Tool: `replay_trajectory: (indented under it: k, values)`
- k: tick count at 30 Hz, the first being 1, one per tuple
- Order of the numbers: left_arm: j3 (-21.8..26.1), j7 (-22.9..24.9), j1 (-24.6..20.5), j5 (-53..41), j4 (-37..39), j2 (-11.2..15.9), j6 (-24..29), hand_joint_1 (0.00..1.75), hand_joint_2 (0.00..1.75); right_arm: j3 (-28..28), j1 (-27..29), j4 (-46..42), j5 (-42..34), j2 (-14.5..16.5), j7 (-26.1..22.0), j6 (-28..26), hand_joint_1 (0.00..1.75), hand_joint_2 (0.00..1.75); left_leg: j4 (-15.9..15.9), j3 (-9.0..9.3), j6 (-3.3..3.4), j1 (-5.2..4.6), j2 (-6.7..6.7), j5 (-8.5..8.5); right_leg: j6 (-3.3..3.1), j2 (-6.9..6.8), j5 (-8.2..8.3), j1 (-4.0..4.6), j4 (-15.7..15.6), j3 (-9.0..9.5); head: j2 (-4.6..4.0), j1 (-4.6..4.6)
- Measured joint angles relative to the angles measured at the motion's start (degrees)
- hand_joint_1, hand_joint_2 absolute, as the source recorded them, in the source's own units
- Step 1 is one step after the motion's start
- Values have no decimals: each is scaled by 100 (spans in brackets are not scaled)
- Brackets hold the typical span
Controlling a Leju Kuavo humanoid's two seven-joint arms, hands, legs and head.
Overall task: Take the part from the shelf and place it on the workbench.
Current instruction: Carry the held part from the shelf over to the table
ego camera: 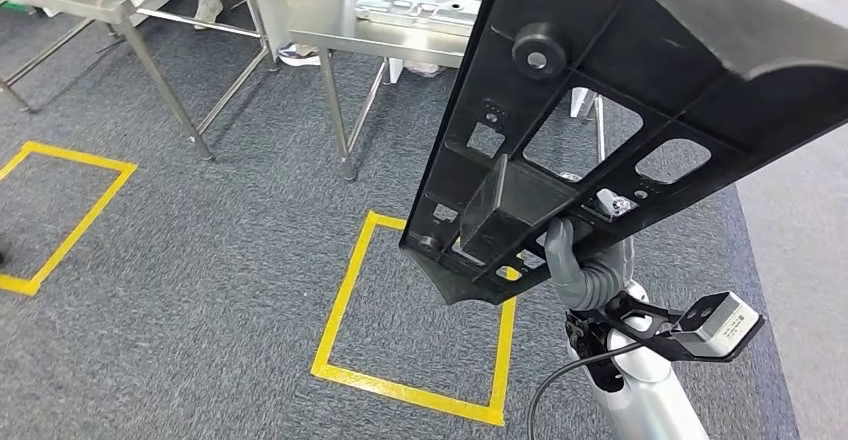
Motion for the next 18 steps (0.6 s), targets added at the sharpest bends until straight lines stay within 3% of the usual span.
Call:
replay_trajectory:
  k: [1, 3, 5, 6, 8, 10, 11, 12, 14, 15, 16, 18]
  values:
    - [1, -7, -4, 1, 0, -1, -3, 0, 175, 2, -6, -1, 1, 1, 2, 1, 175, 175, 6, 12, -33, -16, 41, -18, -32, -56, 27, 22, -158, 76, 0, -9]
    - [4, -18, -15, 4, 0, -2, -11, 0, 175, 3, -9, 0, 3, 3, 7, 3, 175, 175, 0, 40, -99, -25, 140, -42, -102, 26, 21, 43, -204, 74, 0, -27]
    - [5, -24, -25, 7, 0, 0, -18, 0, 175, 4, -14, -2, 3, 4, 8, 3, 175, 175, 88, 37, -168, -1, 63, -137, -174, 139, 43, 23, -240, 92, -1, -31]
    - [5, -26, -26, 7, 0, 0, -19, 0, 175, 6, -21, -2, 4, 11, 8, 4, 175, 175, 274, -32, -195, 12, -54, -265, -209, 192, 56, 6, -260, 105, -1, -42]
    - [7, -28, -15, 9, 0, -1, -21, 0, 175, 11, -32, 2, 5, 27, 8, 6, 175, 175, 994, -357, -220, 26, -299, -646, -249, 297, 62, -1, -268, 116, -1, -66]
    - [14, -27, 9, 11, 0, -1, -25, 0, 175, 17, -32, 19, 6, 37, 37, 8, 175, 175, 1678, -705, -227, 28, -364, -866, -264, 420, 57, 11, -256, 117, 0, -79]
    - [20, -26, 19, 13, 0, 0, -27, 0, 175, 21, -32, 32, 6, 39, 63, 9, 175, 175, 1709, -746, -221, 27, -368, -790, -266, 477, 51, 16, -247, 122, 0, -81]
    - [26, -26, 24, 13, 0, 2, -32, 0, 175, 25, -32, 43, 6, 43, 91, 9, 175, 175, 1511, -684, -208, 28, -371, -603, -264, 531, 40, 18, -235, 131, 0, -84]
    - [36, -26, 18, 4, 0, 7, -58, 0, 175, 29, -39, 55, 6, 48, 132, 8, 175, 175, 691, -355, -161, 23, -407, -148, -240, 609, 10, 25, -207, 153, 0, -87]
    - [38, -27, 11, -3, 0, 10, -78, 0, 175, 29, -45, 57, 6, 48, 148, 8, 175, 175, 361, -224, -131, 17, -431, -15, -216, 635, -1, 34, -192, 152, 0, -86]
    - [38, -29, 5, -9, 0, 12, -98, 0, 175, 30, -50, 60, 6, 48, 166, 9, 175, 175, 171, -153, -101, 6, -452, 39, -187, 651, -7, 39, -184, 145, 0, -85]
    - [38, -32, -1, -17, 0, 14, -130, 0, 175, 31, -56, 67, 6, 46, 197, 10, 175, 175, 95, -139, -36, -9, -463, 43, -119, 667, -3, 40, -187, 129, 0, -87]
